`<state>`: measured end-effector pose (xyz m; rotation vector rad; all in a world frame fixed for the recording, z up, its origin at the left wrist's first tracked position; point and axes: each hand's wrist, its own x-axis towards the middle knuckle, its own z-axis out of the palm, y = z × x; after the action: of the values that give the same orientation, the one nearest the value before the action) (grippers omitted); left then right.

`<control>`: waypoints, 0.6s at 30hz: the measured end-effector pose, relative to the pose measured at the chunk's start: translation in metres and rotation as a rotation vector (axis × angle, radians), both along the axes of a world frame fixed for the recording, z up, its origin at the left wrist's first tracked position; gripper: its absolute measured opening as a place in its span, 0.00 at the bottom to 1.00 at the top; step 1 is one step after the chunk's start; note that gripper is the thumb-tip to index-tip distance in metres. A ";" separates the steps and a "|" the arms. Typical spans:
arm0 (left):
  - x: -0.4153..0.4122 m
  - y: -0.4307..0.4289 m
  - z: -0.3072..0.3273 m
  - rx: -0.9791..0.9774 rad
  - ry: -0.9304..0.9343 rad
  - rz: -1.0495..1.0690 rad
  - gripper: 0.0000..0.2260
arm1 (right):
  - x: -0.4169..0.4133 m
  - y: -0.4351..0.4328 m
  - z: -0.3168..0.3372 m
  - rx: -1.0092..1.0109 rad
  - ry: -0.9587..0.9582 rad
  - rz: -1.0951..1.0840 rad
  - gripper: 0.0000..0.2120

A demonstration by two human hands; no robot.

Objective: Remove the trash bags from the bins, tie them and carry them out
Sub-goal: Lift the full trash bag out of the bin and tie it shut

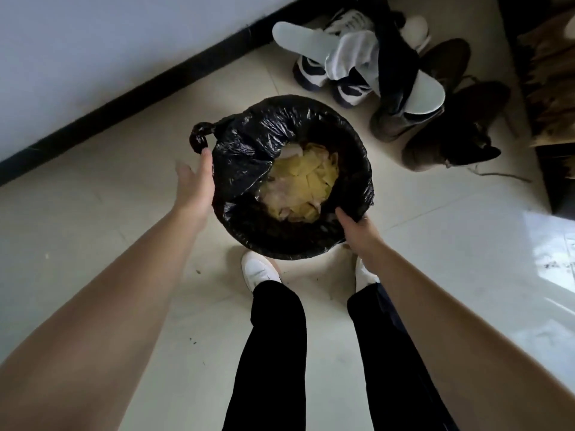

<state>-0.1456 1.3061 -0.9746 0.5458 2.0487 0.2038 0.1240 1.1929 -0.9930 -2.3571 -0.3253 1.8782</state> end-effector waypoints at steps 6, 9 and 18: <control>-0.029 -0.008 -0.019 0.095 -0.043 0.118 0.32 | -0.019 0.052 -0.010 0.156 0.038 0.190 0.19; -0.048 -0.025 -0.013 0.119 -0.053 0.230 0.28 | -0.016 0.069 -0.005 0.174 -0.044 0.367 0.33; -0.040 -0.045 0.039 0.307 0.329 -0.033 0.18 | -0.008 0.076 0.047 0.153 -0.416 0.636 0.26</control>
<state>-0.1856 1.2615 -0.9357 0.8470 2.3402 0.4380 0.1159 1.2685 -0.9464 -2.7194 -1.3388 1.4303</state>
